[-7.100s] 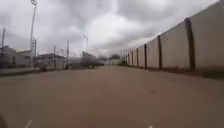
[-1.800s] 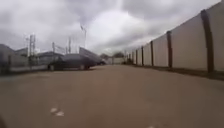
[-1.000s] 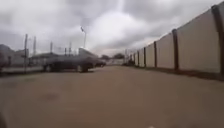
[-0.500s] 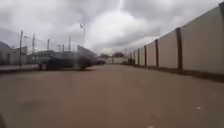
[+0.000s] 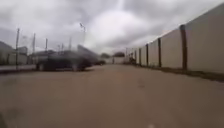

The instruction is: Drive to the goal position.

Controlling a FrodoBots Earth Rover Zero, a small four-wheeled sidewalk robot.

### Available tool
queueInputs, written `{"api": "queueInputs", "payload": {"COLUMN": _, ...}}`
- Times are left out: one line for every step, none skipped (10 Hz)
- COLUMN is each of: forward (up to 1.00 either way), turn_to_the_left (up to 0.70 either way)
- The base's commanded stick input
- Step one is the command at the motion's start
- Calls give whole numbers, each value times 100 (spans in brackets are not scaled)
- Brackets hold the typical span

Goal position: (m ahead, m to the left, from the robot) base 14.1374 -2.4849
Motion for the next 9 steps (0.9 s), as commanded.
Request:
{"api": "queueInputs", "payload": {"forward": 85, "turn_to_the_left": 1}}
{"api": "queueInputs", "payload": {"forward": 85, "turn_to_the_left": 1}}
{"api": "queueInputs", "payload": {"forward": 85, "turn_to_the_left": 1}}
{"api": "queueInputs", "payload": {"forward": 85, "turn_to_the_left": 1}}
{"api": "queueInputs", "payload": {"forward": 85, "turn_to_the_left": 1}}
{"api": "queueInputs", "payload": {"forward": 85, "turn_to_the_left": 1}}
{"api": "queueInputs", "payload": {"forward": 85, "turn_to_the_left": 1}}
{"api": "queueInputs", "payload": {"forward": 85, "turn_to_the_left": 1}}
{"api": "queueInputs", "payload": {"forward": 85, "turn_to_the_left": 1}}
